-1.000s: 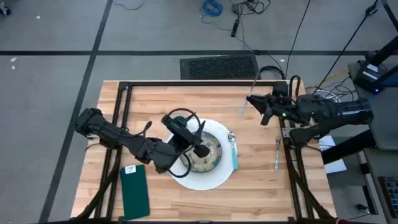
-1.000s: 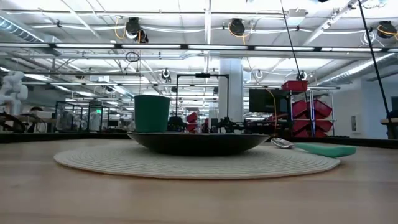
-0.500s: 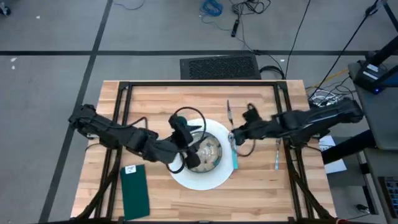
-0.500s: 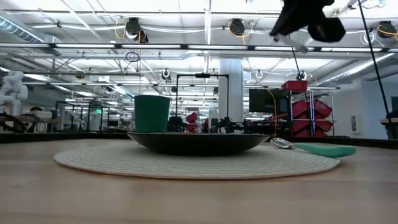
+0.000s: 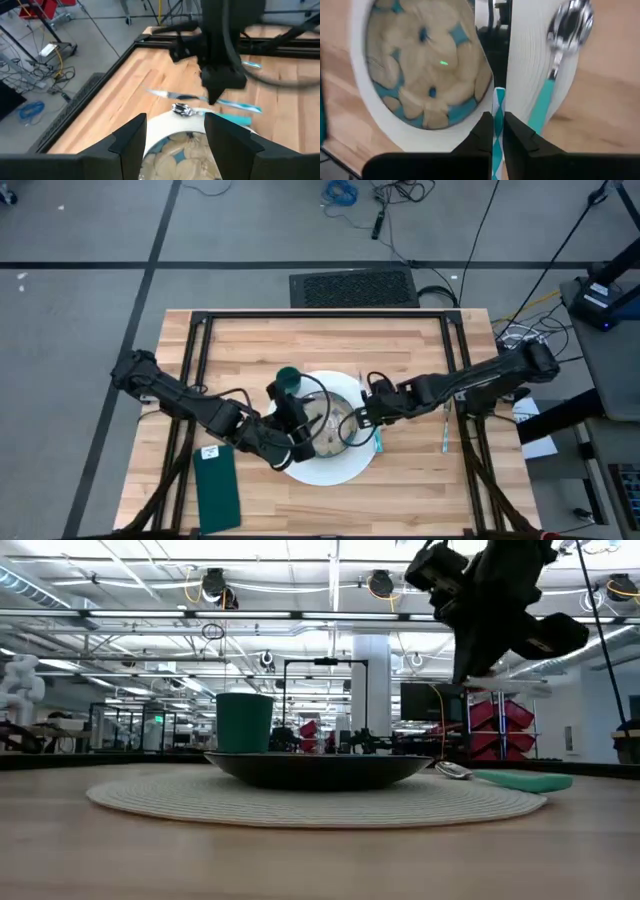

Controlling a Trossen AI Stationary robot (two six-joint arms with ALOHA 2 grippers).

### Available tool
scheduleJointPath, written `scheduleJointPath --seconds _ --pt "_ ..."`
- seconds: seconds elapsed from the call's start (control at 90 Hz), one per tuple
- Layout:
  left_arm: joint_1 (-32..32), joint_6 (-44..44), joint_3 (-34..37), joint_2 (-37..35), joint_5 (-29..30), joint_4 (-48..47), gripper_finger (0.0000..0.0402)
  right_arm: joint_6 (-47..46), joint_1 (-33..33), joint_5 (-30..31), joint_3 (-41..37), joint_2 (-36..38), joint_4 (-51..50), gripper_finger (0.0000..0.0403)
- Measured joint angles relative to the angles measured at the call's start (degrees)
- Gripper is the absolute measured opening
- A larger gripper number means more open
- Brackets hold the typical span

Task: Set table place
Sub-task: Put the blue knife on the right of the white table mat

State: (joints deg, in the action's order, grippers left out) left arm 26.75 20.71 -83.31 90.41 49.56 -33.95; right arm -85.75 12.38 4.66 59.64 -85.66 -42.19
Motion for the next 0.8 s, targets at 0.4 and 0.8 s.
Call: scheduleJointPath --seconds 0.4,0.8 --pt "0.1 -0.1 0.1 0.0 0.0 -0.1 0.0185 -2.6 -1.2 -2.2 -5.0 -3.2 8.2 0.0" --pt "0.7 0.0 0.1 0.0 0.0 -0.1 0.0185 -7.0 -2.3 -3.6 -10.3 -4.0 16.0 0.0"
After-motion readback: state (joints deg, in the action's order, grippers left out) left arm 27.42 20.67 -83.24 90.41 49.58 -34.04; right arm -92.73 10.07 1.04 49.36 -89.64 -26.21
